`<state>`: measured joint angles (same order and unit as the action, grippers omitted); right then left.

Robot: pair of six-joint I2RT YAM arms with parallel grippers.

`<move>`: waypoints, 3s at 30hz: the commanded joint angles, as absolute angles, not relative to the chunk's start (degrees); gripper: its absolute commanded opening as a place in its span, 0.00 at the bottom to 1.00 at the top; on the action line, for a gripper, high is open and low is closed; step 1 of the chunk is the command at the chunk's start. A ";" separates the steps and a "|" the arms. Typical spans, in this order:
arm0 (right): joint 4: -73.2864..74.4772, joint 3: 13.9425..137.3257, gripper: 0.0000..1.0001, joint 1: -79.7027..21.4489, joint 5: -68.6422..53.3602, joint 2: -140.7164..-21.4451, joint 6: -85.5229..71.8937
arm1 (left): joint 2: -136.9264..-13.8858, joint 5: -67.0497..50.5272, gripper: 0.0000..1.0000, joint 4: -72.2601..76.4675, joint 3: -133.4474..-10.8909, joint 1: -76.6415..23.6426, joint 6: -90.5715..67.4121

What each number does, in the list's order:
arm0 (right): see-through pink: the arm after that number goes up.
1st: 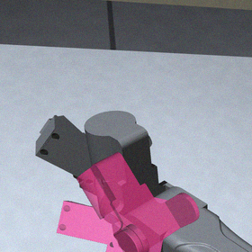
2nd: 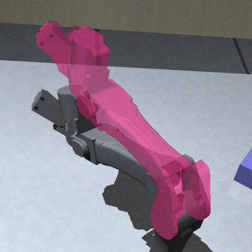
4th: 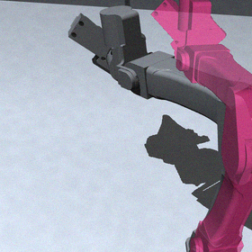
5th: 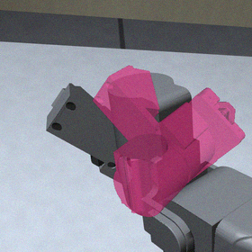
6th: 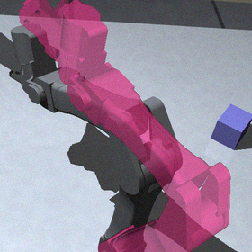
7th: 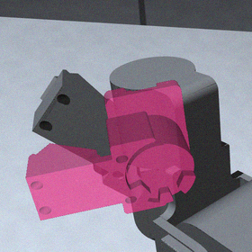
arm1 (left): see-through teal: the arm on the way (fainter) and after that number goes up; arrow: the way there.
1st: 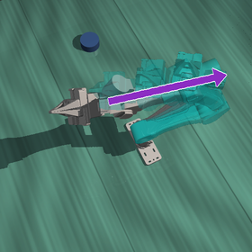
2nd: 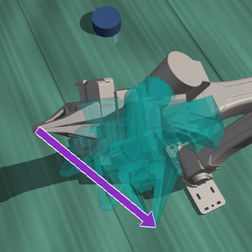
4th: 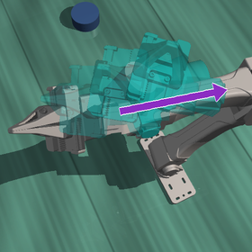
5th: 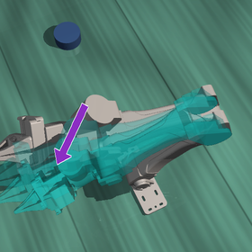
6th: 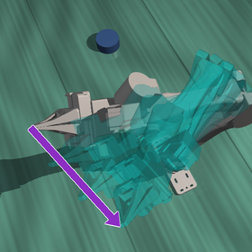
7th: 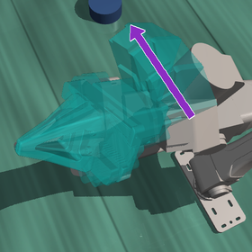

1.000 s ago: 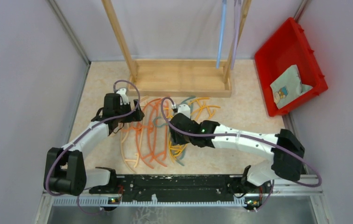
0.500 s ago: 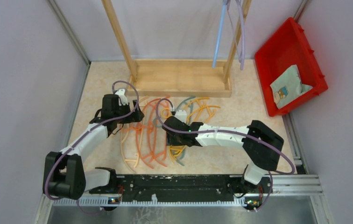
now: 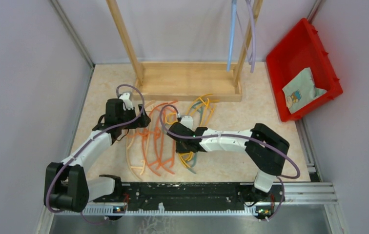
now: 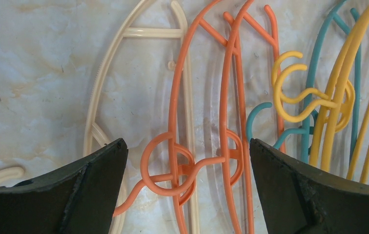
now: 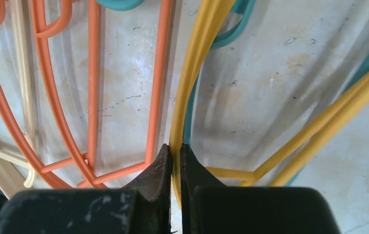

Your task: Organize the hangers

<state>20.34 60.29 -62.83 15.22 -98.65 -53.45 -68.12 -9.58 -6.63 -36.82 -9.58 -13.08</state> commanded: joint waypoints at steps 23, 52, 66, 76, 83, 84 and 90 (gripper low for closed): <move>23.99 105.26 0.00 -54.56 2.88 -87.80 -44.55 | -63.65 -10.06 1.00 -6.29 -37.93 -9.23 -15.09; -0.56 108.78 0.00 -29.38 -4.82 -93.69 -63.48 | -62.80 -8.01 1.00 -7.98 -37.88 -9.19 -13.09; 5.75 101.82 0.52 -26.72 -3.07 -86.81 -62.75 | -63.98 -8.23 1.00 -7.67 -38.21 -9.14 -12.27; 11.52 98.63 0.80 -27.15 -4.31 -81.48 -59.35 | -63.57 -8.64 1.00 -7.56 -37.32 -9.16 -12.73; 23.77 97.96 0.81 -31.59 0.52 -76.86 -49.00 | -63.26 -8.69 1.00 -7.39 -36.66 -9.14 -12.83; 26.03 97.26 0.81 -33.23 1.44 -76.36 -47.18 | -63.31 -8.78 1.00 -7.32 -36.61 -9.14 -12.88; 36.82 85.76 0.79 -51.19 15.47 -72.19 -42.02 | -64.18 -8.64 1.00 -7.25 -36.71 -9.05 -12.66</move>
